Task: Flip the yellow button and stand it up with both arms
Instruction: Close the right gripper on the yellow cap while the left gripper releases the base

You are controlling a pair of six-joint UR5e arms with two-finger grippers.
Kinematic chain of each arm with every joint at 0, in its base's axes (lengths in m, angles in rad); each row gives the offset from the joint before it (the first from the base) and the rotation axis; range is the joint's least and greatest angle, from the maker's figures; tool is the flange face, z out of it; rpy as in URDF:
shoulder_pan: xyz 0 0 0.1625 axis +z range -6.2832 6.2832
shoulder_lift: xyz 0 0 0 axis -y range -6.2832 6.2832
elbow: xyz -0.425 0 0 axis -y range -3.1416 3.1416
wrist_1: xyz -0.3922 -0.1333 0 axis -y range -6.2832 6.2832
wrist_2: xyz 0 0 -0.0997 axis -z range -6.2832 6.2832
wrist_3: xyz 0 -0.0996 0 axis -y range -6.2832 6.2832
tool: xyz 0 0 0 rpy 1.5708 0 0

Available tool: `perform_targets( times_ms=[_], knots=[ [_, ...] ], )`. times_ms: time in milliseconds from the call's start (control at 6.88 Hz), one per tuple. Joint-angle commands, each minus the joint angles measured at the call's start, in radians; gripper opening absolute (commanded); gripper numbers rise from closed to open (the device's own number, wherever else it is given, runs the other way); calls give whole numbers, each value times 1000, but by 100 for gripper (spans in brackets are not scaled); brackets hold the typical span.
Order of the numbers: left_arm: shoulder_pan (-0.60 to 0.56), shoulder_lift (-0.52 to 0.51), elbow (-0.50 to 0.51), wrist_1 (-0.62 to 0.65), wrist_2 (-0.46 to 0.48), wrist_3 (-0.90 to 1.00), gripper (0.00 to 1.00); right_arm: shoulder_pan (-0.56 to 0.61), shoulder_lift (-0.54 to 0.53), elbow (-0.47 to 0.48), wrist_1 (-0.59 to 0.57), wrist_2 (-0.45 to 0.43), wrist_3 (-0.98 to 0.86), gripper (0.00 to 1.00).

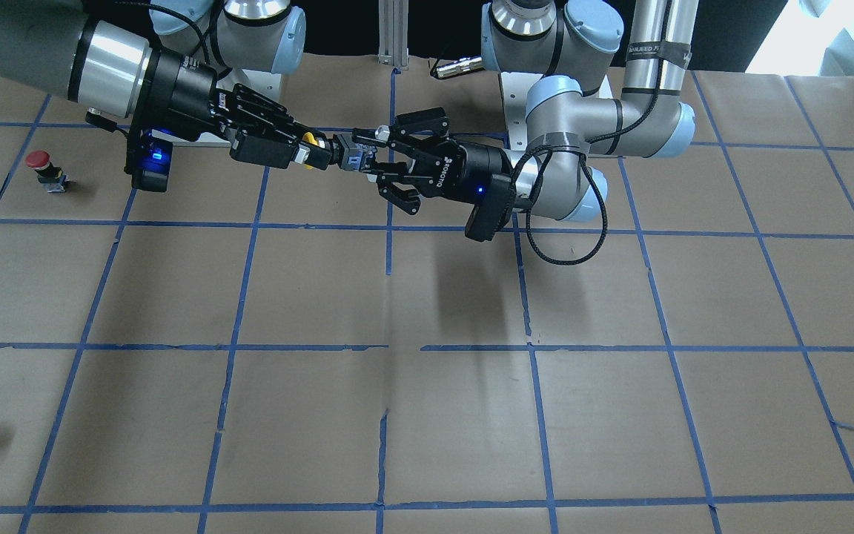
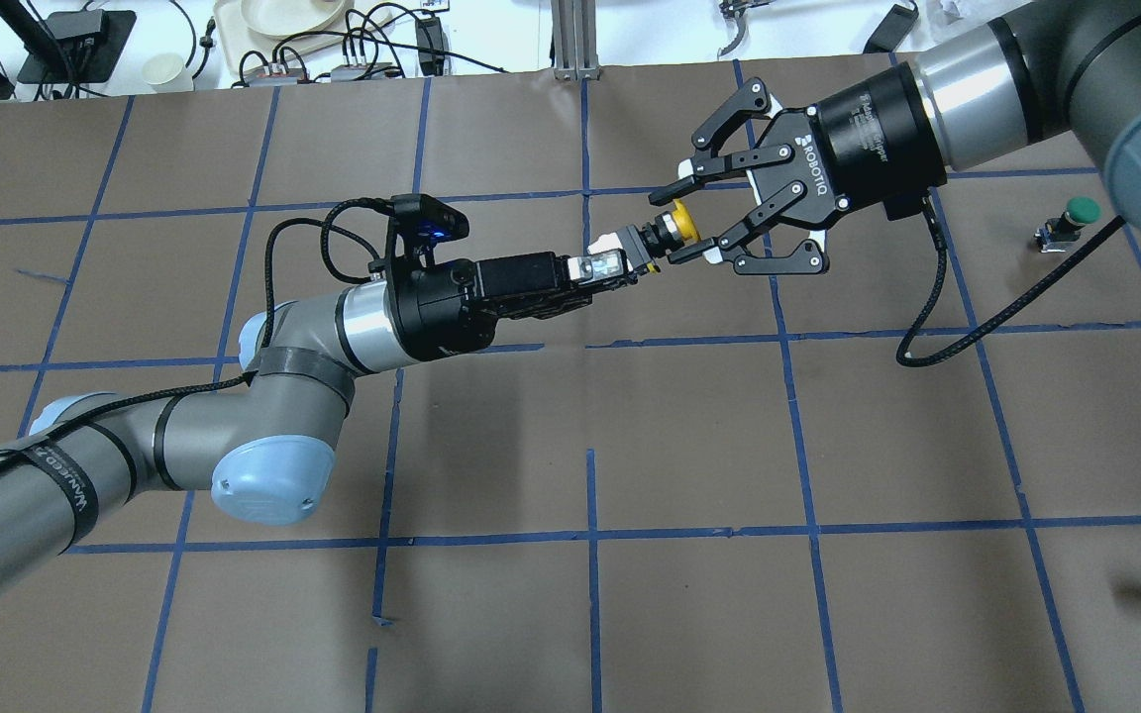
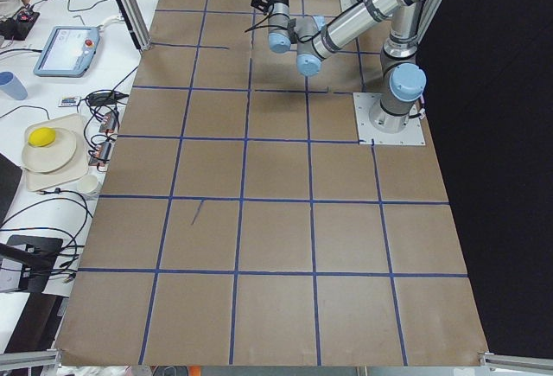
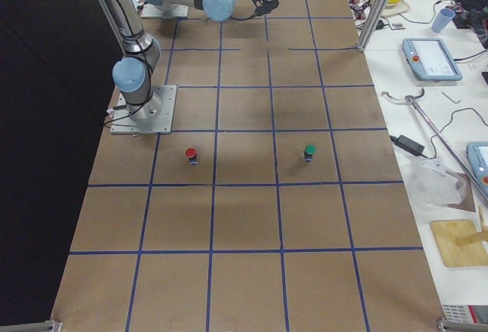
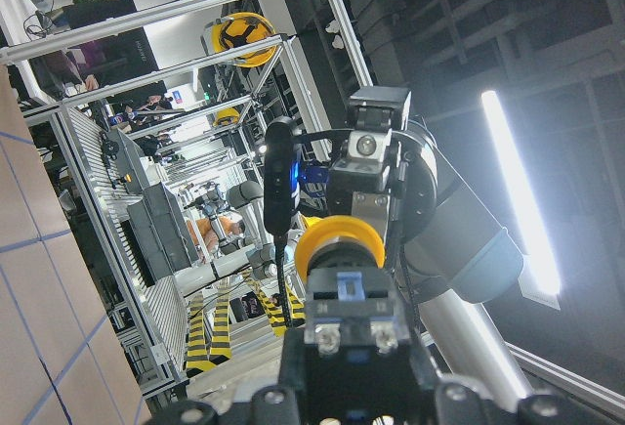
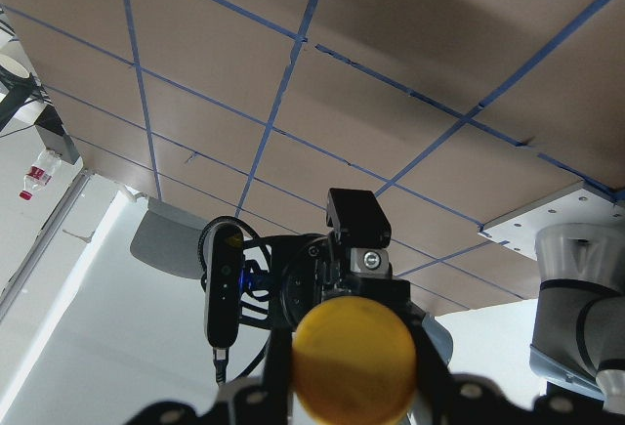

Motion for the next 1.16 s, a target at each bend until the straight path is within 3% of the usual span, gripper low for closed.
perform_targets(
  times_ms=[0,291,581,726,872,1017],
  knots=[
    [0,0,-2,0,0,-1,6,-1,-3,0,1,-1,1,11],
    [0,1,3,15,11,-98,100,-6,-1,-4,1,-1,1,11],
    [3,16,21,37,17,-163,100,-19,2,-36,-5,-25,-2,11],
    [17,29,37,72,108,-251,100,-48,5,-73,-49,-122,-26,10],
    [23,56,93,304,404,-556,100,-61,5,-78,-60,-204,-122,10],
    [12,44,176,483,606,-842,100,-63,5,-78,-57,-352,-240,9]
  ],
)
